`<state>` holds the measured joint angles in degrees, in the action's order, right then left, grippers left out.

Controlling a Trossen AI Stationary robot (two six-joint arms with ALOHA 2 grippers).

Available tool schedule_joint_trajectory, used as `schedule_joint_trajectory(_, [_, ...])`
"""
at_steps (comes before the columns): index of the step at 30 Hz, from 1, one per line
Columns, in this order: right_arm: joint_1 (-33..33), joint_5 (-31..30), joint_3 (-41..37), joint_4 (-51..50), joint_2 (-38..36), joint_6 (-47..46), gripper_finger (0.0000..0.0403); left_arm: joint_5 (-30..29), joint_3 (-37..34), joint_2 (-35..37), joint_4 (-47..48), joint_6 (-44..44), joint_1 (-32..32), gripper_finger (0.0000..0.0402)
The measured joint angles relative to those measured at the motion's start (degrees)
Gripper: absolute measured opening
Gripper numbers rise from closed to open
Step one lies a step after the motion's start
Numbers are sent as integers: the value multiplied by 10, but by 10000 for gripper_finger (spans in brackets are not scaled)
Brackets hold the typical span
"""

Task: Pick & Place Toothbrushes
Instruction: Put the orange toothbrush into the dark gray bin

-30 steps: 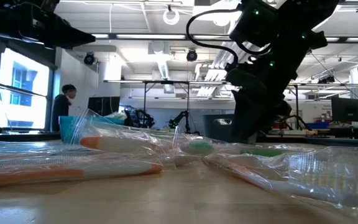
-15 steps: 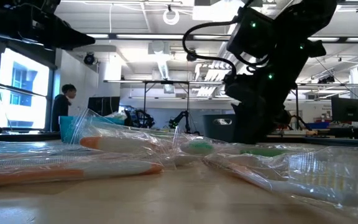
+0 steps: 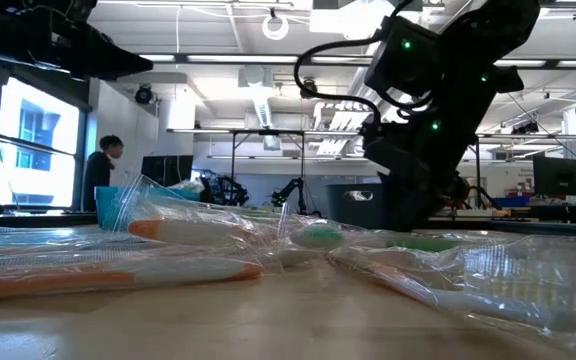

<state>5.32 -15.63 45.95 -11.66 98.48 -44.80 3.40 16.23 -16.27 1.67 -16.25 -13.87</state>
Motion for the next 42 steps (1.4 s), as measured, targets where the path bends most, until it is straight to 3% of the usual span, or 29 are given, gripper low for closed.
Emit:
schedule_joint_trajectory(11, [0,7,0,6,0,2,16,0,0,0,2,0,0,0])
schedule_joint_trajectory(18, [1,28,-1,0,-19,17,16,0,0,0,2,0,0,0])
schedule_joint_trajectory(25, [0,10,-1,-6,-80,44,15,0,0,0,2,0,0,0])
schedule_joint_trajectory(42, [-1,-119,0,-47,-273,103,15,0,0,0,2,0,0,0])
